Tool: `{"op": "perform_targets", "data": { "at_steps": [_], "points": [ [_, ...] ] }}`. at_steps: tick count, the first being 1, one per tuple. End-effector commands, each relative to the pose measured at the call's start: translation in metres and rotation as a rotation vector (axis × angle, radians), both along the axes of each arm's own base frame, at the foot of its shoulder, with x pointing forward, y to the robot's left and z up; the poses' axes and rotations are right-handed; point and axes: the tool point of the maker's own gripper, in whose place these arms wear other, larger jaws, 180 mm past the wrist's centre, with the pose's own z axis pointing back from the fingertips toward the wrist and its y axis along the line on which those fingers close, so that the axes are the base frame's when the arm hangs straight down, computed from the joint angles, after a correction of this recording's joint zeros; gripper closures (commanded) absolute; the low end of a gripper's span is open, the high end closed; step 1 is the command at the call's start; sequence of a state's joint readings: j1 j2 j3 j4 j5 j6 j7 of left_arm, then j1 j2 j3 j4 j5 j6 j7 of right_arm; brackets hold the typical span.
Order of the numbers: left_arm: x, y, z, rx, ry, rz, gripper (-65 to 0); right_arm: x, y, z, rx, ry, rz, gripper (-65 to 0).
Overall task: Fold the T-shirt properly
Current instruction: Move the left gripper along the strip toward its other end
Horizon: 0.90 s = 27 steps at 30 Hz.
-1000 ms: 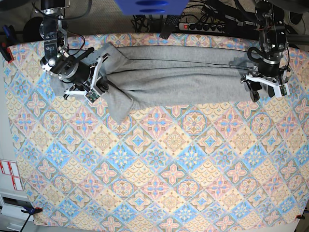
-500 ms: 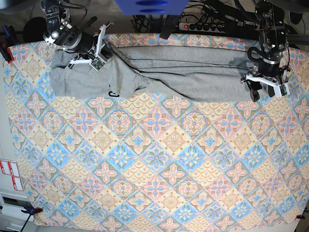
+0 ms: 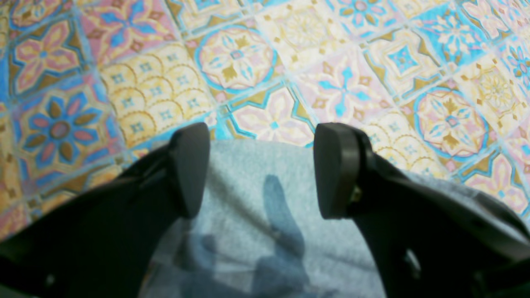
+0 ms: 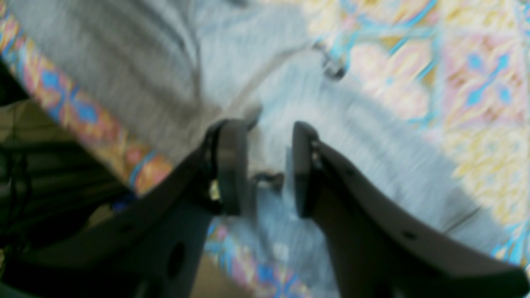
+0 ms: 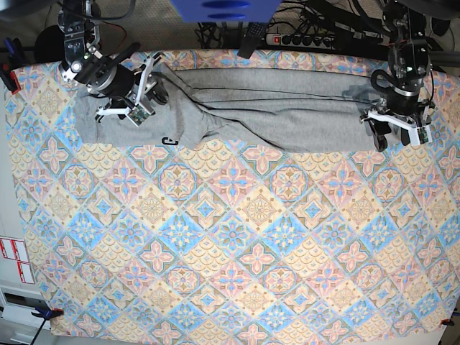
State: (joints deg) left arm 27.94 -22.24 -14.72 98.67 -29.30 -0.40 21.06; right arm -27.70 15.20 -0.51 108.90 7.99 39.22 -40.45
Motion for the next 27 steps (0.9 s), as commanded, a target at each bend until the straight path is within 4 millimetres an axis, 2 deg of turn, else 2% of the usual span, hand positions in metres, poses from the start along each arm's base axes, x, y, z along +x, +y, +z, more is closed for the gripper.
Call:
{"op": "perform_targets", "data": {
  "at_steps": [1,5,7,11,14,21,23,27],
  "points": [
    [0.004,0.011,0.011,0.046,-0.017,-0.012,-41.1,0.011,0.003,0.013,0.036,-0.056,-0.010,-19.2],
    [-0.008,0.030,-0.007,0.071,0.118,-0.018,-41.2,0.015,0.016,0.016,0.084,-0.074,-0.027,-19.2],
    [-0.015,0.039,-0.015,0.082,0.178,-0.018,-41.2,0.024,0.023,0.020,0.103,-0.094,-0.026,-19.2],
    [-0.021,0.057,-0.019,0.123,0.254,-0.027,-41.2,0.045,0.042,0.033,0.133,-0.149,0.015,-19.2],
    [-0.027,0.068,-0.022,0.140,0.305,-0.024,-41.2,0.046,0.053,0.032,0.146,-0.146,0.044,-19.2],
    [-0.033,0.051,-0.040,0.140,0.380,-0.094,-41.2,0.043,0.053,0.026,0.148,-0.125,0.044,-19.2],
    [-0.029,0.049,-0.046,0.130,0.383,-0.092,-41.2,0.043,0.053,0.026,0.148,-0.125,0.044,-19.2],
    [-0.035,0.050,-0.068,0.112,0.433,-0.081,-41.2,0.043,0.053,0.026,0.148,-0.125,0.044,-19.2]
  ]
}}
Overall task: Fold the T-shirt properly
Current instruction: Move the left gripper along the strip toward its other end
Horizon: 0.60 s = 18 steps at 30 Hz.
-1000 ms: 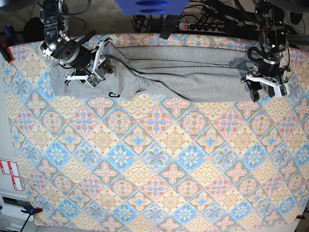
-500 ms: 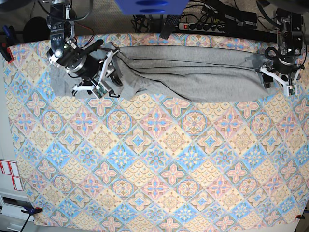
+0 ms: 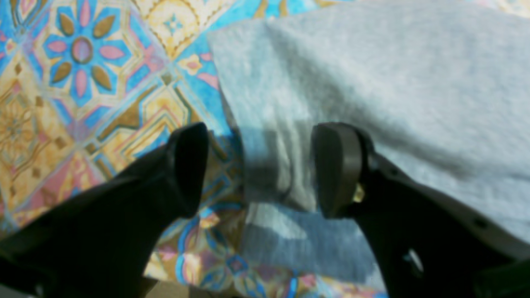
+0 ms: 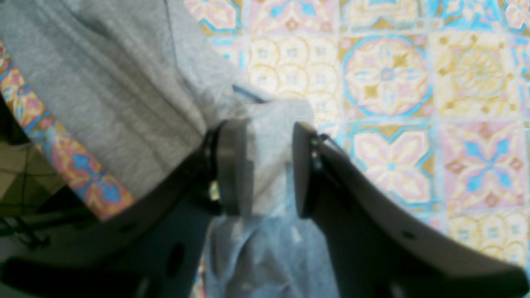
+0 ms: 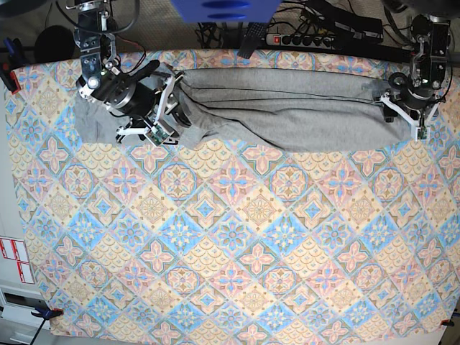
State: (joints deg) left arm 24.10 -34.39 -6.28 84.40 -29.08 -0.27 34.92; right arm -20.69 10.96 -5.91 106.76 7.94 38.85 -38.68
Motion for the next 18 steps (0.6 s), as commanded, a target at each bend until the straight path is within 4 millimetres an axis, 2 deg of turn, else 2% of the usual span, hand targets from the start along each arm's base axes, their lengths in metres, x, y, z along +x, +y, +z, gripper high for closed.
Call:
{"op": "perform_targets", "data": {
  "at_steps": [1,5,10,15,17,18],
  "points": [
    [0.006,0.001,0.003,0.006,-0.018,-0.005,-41.2,0.006,0.002,0.011,0.026,-0.038,0.005,-19.2],
    [0.001,-0.005,-0.007,-0.015,0.001,0.009,-41.2,0.006,0.002,0.011,0.026,-0.038,0.005,-19.2],
    [-0.006,-0.029,-0.022,-0.051,0.036,-0.031,-41.2,0.007,0.003,0.012,0.026,-0.041,0.005,-19.2],
    [-0.017,-0.063,-0.038,-0.098,0.082,-0.091,-40.6,0.007,0.003,0.012,0.026,-0.041,0.005,-19.2],
    [-0.020,-0.068,-0.041,-0.106,0.091,-0.101,-38.2,0.007,0.002,0.012,0.026,-0.041,0.004,-19.2],
    [-0.020,-0.069,-0.041,-0.111,0.090,-0.098,-34.8,0.007,0.002,0.012,0.026,-0.041,0.004,-19.2]
  ]
}}
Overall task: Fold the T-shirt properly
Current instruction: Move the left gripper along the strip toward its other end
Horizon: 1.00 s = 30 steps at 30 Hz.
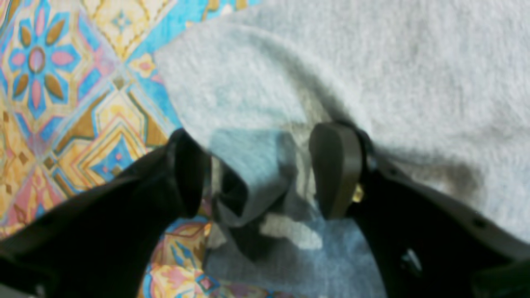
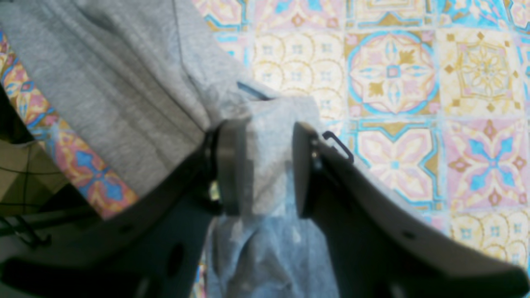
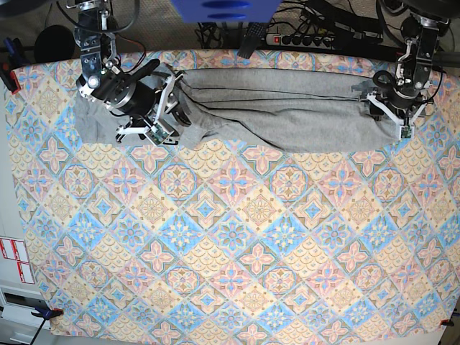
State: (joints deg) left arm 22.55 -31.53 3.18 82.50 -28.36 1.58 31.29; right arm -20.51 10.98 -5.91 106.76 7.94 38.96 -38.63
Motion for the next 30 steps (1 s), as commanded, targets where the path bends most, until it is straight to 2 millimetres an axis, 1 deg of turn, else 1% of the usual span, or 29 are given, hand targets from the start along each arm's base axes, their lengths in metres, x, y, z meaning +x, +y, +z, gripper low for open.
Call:
{"op": "perform_targets", "data": {
  "at_steps": [1,3,4,6,7,9,10,12,14,17,19,21,24,29,30],
  "points": [
    [-0.014,-0.017,-0.010,-0.054,0.065,-0.021,-29.9,0.006,0.002,0.011,0.025,-0.038,0.002,-19.2],
    [-0.012,-0.020,-0.010,-0.063,0.057,-0.016,-21.9,0.006,0.002,0.011,0.025,-0.038,0.002,-19.2],
    [-0.011,-0.021,-0.009,-0.067,0.053,-0.024,-20.1,0.006,0.002,0.011,0.025,-0.038,0.002,-19.2],
    [-0.010,-0.025,-0.008,-0.082,0.048,-0.046,-19.1,0.006,0.001,0.011,0.024,-0.038,-0.001,-19.2],
    [-0.007,-0.027,-0.006,-0.086,0.034,-0.054,-18.9,0.006,0.001,0.011,0.024,-0.038,-0.001,-19.2],
    [0.002,-0.027,-0.001,-0.087,-0.019,-0.060,-15.4,0.007,0.001,0.012,0.024,-0.040,-0.002,-19.2],
    [0.006,-0.027,0.001,-0.086,-0.046,-0.060,-11.5,0.007,0.000,0.012,0.023,-0.040,-0.003,-19.2],
    [0.011,-0.024,0.005,-0.080,-0.082,-0.051,0.0,0.007,-0.001,0.012,0.023,-0.041,-0.005,-19.2],
    [0.014,-0.011,0.011,-0.064,-0.100,-0.021,0.0,0.007,-0.001,0.012,0.023,-0.041,-0.005,-19.2],
    [0.012,0.004,0.017,-0.048,-0.117,0.014,0.0,0.007,0.001,0.012,0.024,-0.040,-0.002,-19.2],
    [0.021,0.006,0.030,-0.045,-0.158,0.014,0.0,0.007,0.001,0.012,0.024,-0.040,-0.002,-19.2],
    [0.021,0.002,0.042,-0.046,-0.188,0.003,0.0,0.007,-0.001,0.012,0.023,-0.041,-0.005,-19.2],
    [0.028,-0.014,0.065,-0.061,-0.248,-0.040,0.0,0.007,-0.001,0.012,0.023,-0.041,-0.005,-19.2],
    [0.037,-0.062,0.097,-0.151,-0.352,-0.071,0.0,0.007,-0.001,0.012,0.022,-0.041,-0.006,-19.2],
    [0.036,-0.070,0.101,-0.168,-0.364,-0.069,0.0,0.007,-0.002,0.012,0.020,-0.043,-0.007,-19.2]
  ]
}}
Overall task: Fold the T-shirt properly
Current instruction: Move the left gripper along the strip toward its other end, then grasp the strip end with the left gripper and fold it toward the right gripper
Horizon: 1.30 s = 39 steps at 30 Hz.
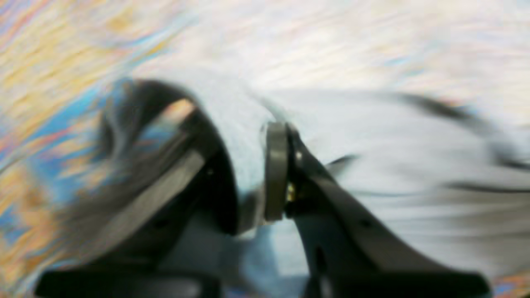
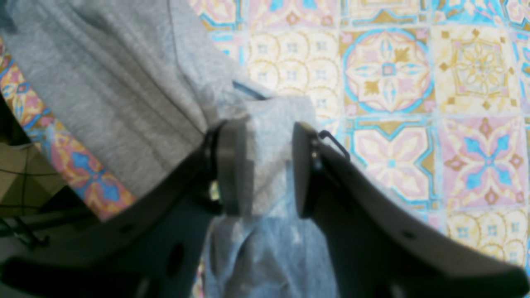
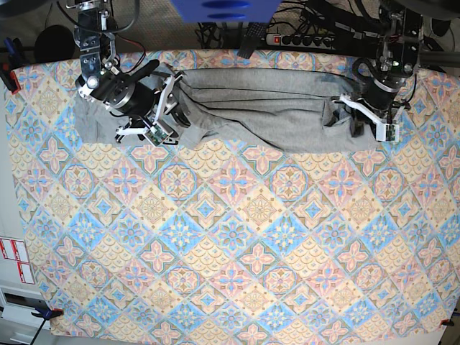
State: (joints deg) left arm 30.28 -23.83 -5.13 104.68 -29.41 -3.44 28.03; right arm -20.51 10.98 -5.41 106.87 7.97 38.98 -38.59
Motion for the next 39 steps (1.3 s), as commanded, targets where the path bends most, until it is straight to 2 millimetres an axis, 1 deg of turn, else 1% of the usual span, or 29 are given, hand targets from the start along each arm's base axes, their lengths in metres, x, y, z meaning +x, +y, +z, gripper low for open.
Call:
{"op": "perform_targets", "data": {
  "at_steps": [1,3,7,10,14,16,19,24,26,28,30,33,35,37,39],
  "points": [
    [0.003,-0.005,0.011,-0.008,-0.039,-0.005,0.0,0.007,0.000,0.012,0.021,-0.043,-0.001,-19.2],
    [0.003,-0.025,0.014,-0.051,-0.052,-0.016,0.0,0.009,-0.009,0.013,0.012,-0.048,-0.024,-19.2],
    [-0.003,-0.064,0.011,-0.118,-0.021,-0.081,0.0,0.015,-0.031,0.015,-0.014,-0.059,-0.082,-19.2],
    [-0.006,-0.085,0.009,-0.164,-0.012,-0.092,0.0,0.019,-0.052,0.017,-0.038,-0.071,-0.130,-19.2],
    [0.001,-0.115,0.011,-0.209,-0.024,-0.150,0.0,0.024,-0.073,0.021,-0.061,-0.086,-0.187,-19.2],
    [0.004,-0.135,0.014,-0.235,-0.031,-0.190,0.0,0.026,-0.089,0.024,-0.079,-0.095,-0.225,-19.2],
    [0.008,-0.163,0.020,-0.279,-0.044,-0.240,0.0,0.028,-0.105,0.027,-0.096,-0.106,-0.268,-19.2],
    [0.002,-0.200,0.020,-0.335,-0.030,-0.309,0.0,0.029,-0.121,0.031,-0.133,-0.116,-0.278,-19.3],
    [-0.003,-0.209,0.019,-0.346,-0.021,-0.332,0.0,0.029,-0.126,0.032,-0.146,-0.119,-0.275,-19.3],
    [-0.006,-0.212,0.015,-0.349,-0.008,-0.338,0.0,0.030,-0.129,0.033,-0.157,-0.121,-0.270,-19.3],
    [-0.004,-0.218,0.012,-0.349,-0.003,-0.358,0.0,0.030,-0.129,0.033,-0.157,-0.121,-0.270,-19.3],
    [-0.006,-0.235,0.006,-0.354,0.017,-0.410,0.0,0.030,-0.129,0.033,-0.160,-0.121,-0.265,-19.3],
    [-0.008,-0.241,0.006,-0.358,0.019,-0.430,-3.2,0.030,-0.129,0.034,-0.161,-0.123,-0.266,-19.3],
    [-0.009,-0.242,0.008,-0.361,0.015,-0.434,-7.4,0.031,-0.129,0.035,-0.162,-0.128,-0.266,-19.3],
    [-0.008,-0.244,0.017,-0.369,-0.006,-0.439,-11.6,0.031,-0.129,0.037,-0.162,-0.132,-0.265,-19.3]
  ]
}}
